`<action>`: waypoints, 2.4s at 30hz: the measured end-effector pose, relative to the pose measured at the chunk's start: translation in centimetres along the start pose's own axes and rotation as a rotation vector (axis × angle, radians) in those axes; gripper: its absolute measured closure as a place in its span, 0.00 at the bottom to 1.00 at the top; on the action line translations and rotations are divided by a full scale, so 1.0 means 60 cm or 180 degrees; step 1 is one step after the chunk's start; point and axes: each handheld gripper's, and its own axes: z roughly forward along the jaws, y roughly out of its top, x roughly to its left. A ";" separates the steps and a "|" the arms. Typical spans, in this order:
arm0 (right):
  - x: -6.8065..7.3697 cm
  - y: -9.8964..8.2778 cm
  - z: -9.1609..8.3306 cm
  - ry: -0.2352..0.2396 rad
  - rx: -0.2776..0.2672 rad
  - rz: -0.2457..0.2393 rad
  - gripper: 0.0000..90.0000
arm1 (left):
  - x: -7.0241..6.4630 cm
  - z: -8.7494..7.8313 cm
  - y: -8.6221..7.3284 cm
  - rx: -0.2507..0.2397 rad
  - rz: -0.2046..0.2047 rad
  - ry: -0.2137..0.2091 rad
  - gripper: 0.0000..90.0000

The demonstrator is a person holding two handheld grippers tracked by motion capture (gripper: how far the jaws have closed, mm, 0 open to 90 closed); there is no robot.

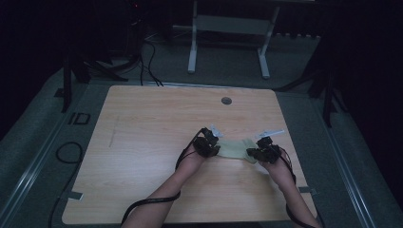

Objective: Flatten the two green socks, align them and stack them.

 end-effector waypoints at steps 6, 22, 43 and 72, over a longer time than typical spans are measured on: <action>-0.007 -0.017 0.018 0.0057 0.0061 0.0015 0.98 | 0.005 0.022 0.000 0.0039 0.0003 0.0120 0.77; -0.009 -0.025 0.012 0.0080 0.0053 0.0002 0.92 | -0.008 0.003 -0.031 0.0027 -0.0052 -0.0120 0.72; -0.013 -0.023 -0.023 0.0375 -0.0413 -0.0127 0.26 | -0.010 -0.052 -0.030 -0.0384 -0.0067 -0.0448 0.13; -0.033 -0.107 -0.072 0.0129 -0.0615 -0.0221 0.16 | 0.037 -0.117 -0.144 -0.0313 -0.0153 -0.0294 0.10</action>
